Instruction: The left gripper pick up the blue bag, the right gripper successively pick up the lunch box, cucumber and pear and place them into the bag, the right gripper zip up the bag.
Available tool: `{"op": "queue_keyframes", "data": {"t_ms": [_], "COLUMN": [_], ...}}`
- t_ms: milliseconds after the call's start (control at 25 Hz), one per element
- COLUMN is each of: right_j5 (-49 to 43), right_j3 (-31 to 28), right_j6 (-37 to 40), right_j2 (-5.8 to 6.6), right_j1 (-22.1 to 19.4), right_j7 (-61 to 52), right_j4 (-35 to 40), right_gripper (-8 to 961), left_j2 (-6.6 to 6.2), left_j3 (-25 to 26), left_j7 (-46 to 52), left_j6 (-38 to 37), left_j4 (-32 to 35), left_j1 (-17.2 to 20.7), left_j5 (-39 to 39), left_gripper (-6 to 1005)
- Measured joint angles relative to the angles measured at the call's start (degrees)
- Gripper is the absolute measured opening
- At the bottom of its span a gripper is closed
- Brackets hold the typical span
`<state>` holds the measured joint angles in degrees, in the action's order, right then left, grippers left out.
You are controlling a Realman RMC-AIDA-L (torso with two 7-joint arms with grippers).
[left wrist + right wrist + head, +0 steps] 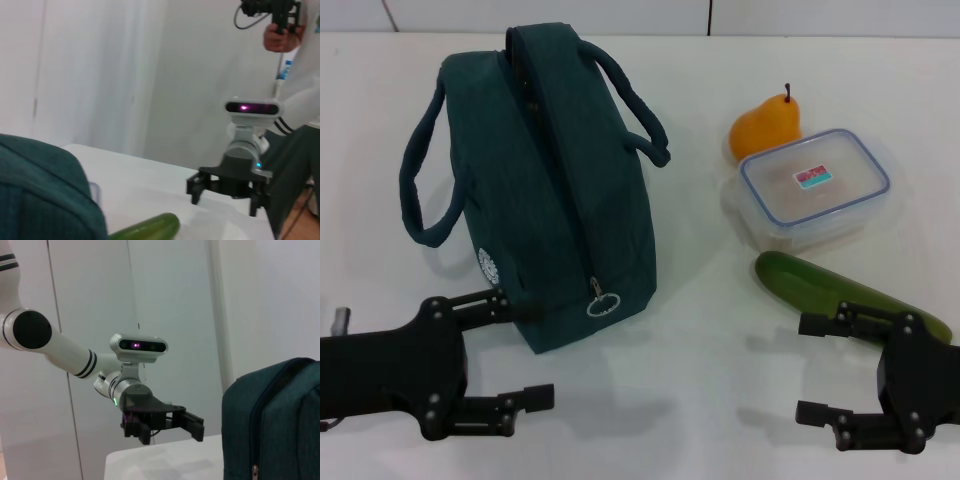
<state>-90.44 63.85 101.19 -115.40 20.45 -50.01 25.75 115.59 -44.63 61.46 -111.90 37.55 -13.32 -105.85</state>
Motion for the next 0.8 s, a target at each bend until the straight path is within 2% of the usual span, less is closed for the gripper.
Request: {"op": "queue_keyframes", "data": {"t_ms": [600, 800], "right_j5": [0.02, 0.12], "right_j3": [0.05, -0.19], "right_j6": [-0.01, -0.11], "right_j2": [0.00, 0.06], "right_j1": [0.33, 0.43], "right_j7": [-0.01, 0.01], "right_j4": [-0.33, -0.36], "right_gripper": [798, 798], "left_j2": [0.37, -0.77], "left_j3": [0.83, 0.95], "left_j7": [-0.31, -0.43], "left_j6": [0.98, -3.08], "left_j4": [-0.03, 0.03], "left_j1": [0.07, 0.50], "left_j5": [0.06, 5.92], "left_gripper": [832, 831]}}
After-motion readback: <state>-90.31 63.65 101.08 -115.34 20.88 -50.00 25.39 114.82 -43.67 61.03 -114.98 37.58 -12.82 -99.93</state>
